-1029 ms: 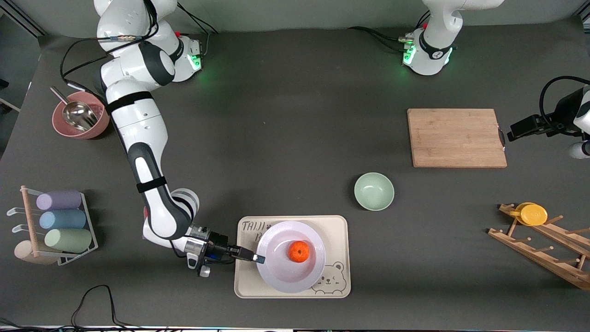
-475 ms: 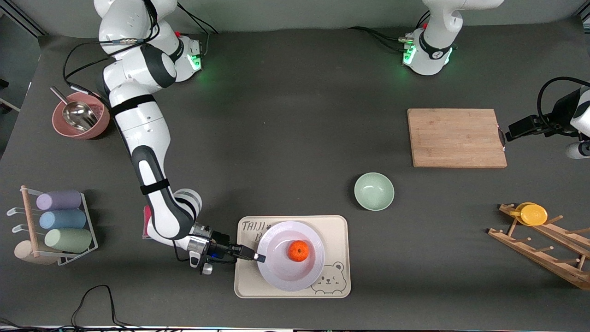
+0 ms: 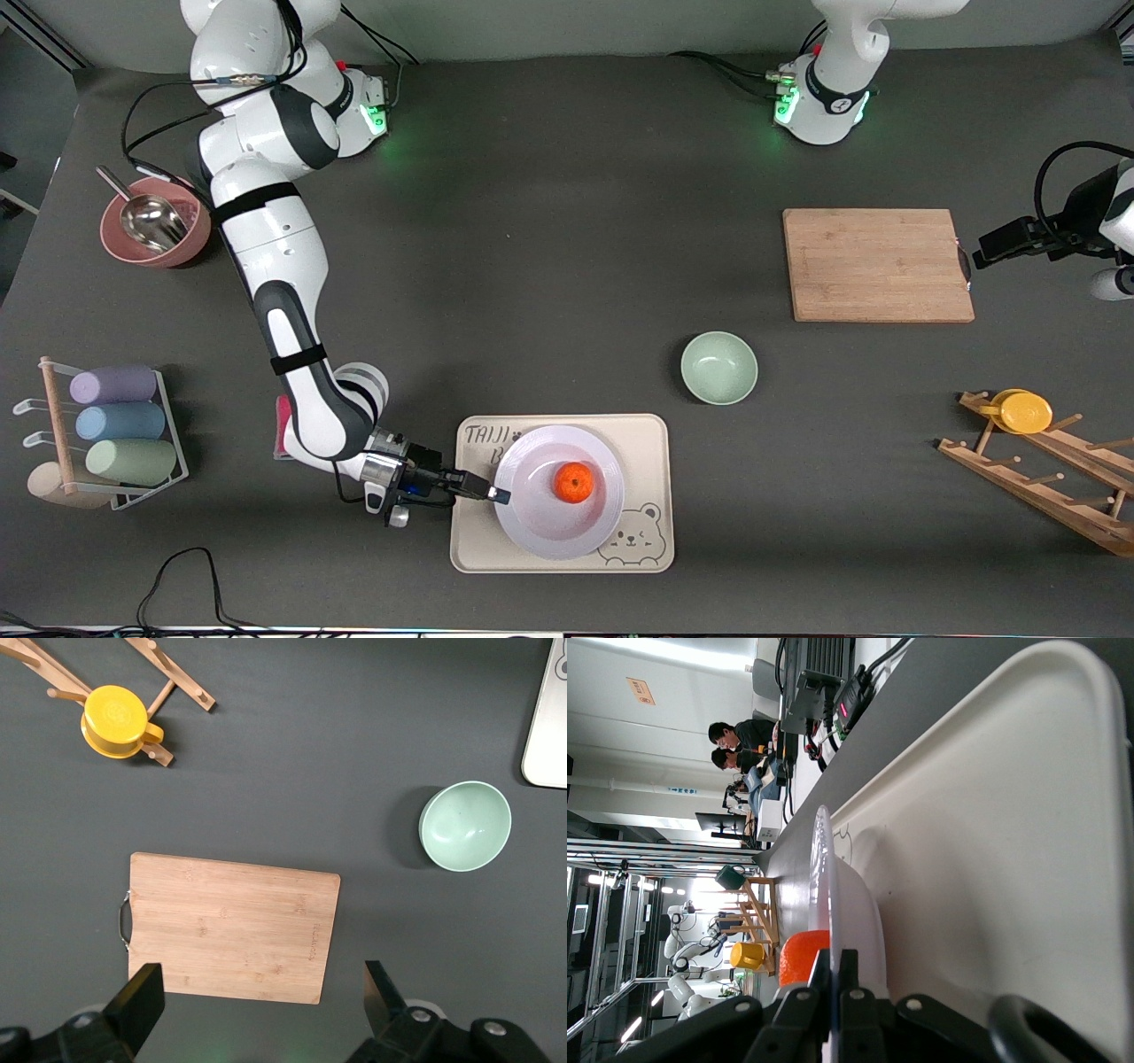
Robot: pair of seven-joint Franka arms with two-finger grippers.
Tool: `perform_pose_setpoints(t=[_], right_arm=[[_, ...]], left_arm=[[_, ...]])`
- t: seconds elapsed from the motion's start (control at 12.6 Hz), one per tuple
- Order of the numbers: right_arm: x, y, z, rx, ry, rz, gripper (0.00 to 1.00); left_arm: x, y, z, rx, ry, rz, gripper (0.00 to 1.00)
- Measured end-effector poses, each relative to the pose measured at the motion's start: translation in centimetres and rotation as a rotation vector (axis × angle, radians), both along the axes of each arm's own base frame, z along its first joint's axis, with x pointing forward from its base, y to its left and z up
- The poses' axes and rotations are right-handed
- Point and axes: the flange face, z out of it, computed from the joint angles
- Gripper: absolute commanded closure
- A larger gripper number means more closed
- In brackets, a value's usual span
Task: Place orange and plate with both arms
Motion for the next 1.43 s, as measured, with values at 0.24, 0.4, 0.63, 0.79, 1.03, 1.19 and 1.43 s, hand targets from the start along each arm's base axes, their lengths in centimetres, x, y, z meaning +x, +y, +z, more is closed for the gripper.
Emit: perform_pose_setpoints(t=[0.24, 0.4, 0.63, 0.79, 1.03, 1.19, 1.43], right_arm=[[0.0, 0.1, -0.1, 0.003, 0.002, -0.001, 0.38], [0.0, 0.1, 0.0, 0.004, 0.000, -0.001, 0.36], [0.0, 0.1, 0.1, 0.004, 0.000, -0.001, 0.36], [0.1, -0.2, 0.3, -0.012, -0.007, 0.005, 0.36], [0.7, -2.2, 1.2, -0.063, -0.025, 0.002, 0.36], [0.4, -3.4, 2.0, -0.083, -0.001, -0.002, 0.36], [0.2, -5.4, 6.1, -0.127, 0.076, 0.030, 0.28]], left_arm=[[0.0, 0.0, -0.3, 0.000, 0.002, 0.000, 0.00], [0.0, -0.1, -0.4, 0.000, 0.003, -0.002, 0.00], [0.0, -0.2, -0.6, 0.000, 0.003, -0.002, 0.00], [0.0, -0.2, -0.9, 0.000, 0.004, -0.003, 0.00], [0.1, -0.2, -0.9, 0.002, -0.003, -0.004, 0.00], [0.1, -0.7, -0.9, 0.005, -0.004, -0.013, 0.00], [0.2, -1.5, -0.9, 0.020, -0.004, -0.029, 0.00]])
